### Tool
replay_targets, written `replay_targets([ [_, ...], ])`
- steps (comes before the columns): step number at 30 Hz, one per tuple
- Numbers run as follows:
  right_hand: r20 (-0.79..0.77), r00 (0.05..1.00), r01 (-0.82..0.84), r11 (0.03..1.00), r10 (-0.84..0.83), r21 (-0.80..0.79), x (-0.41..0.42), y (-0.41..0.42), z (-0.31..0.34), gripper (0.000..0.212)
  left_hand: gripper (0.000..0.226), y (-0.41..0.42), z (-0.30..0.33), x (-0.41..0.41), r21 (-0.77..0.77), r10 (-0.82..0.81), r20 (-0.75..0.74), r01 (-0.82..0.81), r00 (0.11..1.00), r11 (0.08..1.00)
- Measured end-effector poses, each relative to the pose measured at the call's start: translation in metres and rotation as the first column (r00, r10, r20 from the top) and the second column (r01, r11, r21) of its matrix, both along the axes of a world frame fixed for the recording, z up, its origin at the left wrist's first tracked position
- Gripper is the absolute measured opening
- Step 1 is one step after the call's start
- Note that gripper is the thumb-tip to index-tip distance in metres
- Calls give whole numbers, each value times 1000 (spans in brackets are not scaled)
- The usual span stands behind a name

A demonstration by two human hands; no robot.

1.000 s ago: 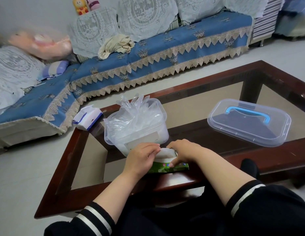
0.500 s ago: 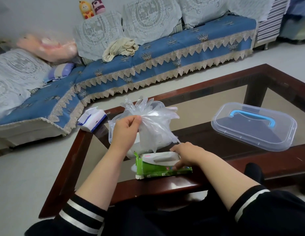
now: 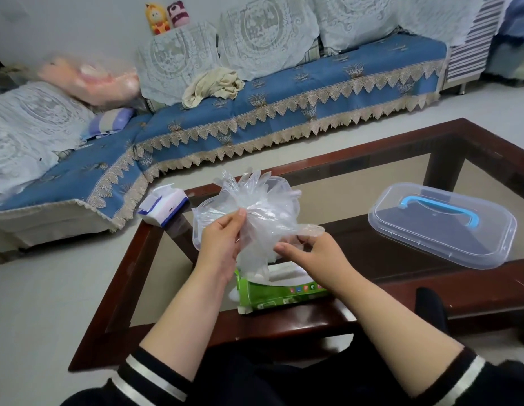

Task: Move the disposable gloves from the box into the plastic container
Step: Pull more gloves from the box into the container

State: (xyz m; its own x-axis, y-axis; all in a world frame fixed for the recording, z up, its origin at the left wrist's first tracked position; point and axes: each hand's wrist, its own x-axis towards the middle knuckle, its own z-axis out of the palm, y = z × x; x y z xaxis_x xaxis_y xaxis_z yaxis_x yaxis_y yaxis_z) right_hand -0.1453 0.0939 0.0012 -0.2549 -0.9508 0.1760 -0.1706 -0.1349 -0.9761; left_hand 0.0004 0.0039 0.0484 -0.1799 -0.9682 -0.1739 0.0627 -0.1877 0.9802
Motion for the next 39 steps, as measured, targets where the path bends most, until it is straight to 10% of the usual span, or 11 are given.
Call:
replay_targets([
  [9,764,645,-125,983,-21,132,38,-18,27,37,10,10,8,7,-98,-70,6,70,998,993],
  [17,956,267,-111,982,-119,153,37,-34,55,11,10,-27,44,21,-284,40,133,-1,990,959],
  [24,961,236,-10,988,-145,152,3,-38,60,21,14,-80,95,15,-619,326,144,-172,934,766],
  [29,919,341,106,979,-200,174,3,-46,63,24,15,-103,69,1,-674,300,310,-14,902,738],
  [32,626,707,351,932,-330,96,13,-46,52,17,21,-114,39,-1,-662,310,441,73,842,746],
  [34,55,927,375,908,-371,-189,25,-46,33,19,22,-120,26,-1,-615,306,452,44,838,787],
  [36,-603,735,39,906,-312,-421,33,-53,8,37,23,-125,23,1,-594,324,391,-33,862,804],
  [39,-938,226,-176,937,-261,-303,38,-73,-20,73,23,-129,38,9,-628,360,295,-104,885,771],
])
